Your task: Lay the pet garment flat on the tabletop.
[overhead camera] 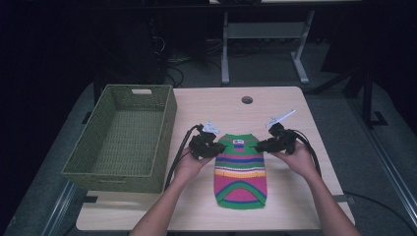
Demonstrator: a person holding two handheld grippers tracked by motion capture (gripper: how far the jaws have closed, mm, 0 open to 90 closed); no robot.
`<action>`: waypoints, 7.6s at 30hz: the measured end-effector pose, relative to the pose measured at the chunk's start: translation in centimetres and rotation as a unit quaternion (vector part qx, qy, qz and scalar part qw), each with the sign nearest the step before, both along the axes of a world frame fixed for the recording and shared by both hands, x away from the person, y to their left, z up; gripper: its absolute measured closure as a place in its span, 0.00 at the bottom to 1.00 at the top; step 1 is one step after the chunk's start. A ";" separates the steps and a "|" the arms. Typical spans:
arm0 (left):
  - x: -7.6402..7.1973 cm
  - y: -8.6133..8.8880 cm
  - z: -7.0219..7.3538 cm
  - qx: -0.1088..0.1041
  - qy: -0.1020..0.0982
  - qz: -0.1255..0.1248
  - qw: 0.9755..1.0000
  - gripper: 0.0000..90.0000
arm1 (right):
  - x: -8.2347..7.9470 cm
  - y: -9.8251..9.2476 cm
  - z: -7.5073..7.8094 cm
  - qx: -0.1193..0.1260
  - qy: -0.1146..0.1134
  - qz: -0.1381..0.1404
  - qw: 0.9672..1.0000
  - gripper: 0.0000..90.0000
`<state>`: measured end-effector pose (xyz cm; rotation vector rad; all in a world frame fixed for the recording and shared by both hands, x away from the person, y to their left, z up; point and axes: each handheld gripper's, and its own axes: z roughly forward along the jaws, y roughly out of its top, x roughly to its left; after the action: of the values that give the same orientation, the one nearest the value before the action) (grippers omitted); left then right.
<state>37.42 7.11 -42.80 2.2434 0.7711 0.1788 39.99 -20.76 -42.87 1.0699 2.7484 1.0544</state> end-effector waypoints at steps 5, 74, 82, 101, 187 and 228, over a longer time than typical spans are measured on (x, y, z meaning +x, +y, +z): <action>-1.2 -0.6 -0.4 0.018 0.005 -0.023 1.000 0.87 | -1.6 0.5 -0.7 -0.004 0.004 0.018 1.000 0.85; 0.5 -1.4 -2.8 0.037 0.048 0.013 0.998 0.83 | -2.2 -0.1 -3.4 0.018 -0.002 -0.067 0.998 0.77; 0.4 -1.1 -2.5 0.032 0.049 0.015 0.998 0.74 | -2.4 -0.1 -3.1 0.020 -0.006 -0.067 0.998 0.68; -0.1 -0.3 -1.6 -0.008 0.054 0.024 0.998 0.52 | -2.5 -1.6 -2.3 0.027 0.000 -0.082 0.996 0.45; -7.2 3.6 -1.0 -0.020 0.009 0.025 0.999 0.27 | -9.7 -8.4 -2.2 0.050 -0.012 -0.098 0.994 0.26; -10.9 5.7 -2.2 -0.028 0.005 0.031 0.999 0.26 | -15.6 -10.4 -3.8 0.067 -0.044 -0.124 0.989 0.24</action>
<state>26.52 12.82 -44.95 2.1703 0.8406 0.1730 24.44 -31.21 -46.68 1.3063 2.4262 1.2280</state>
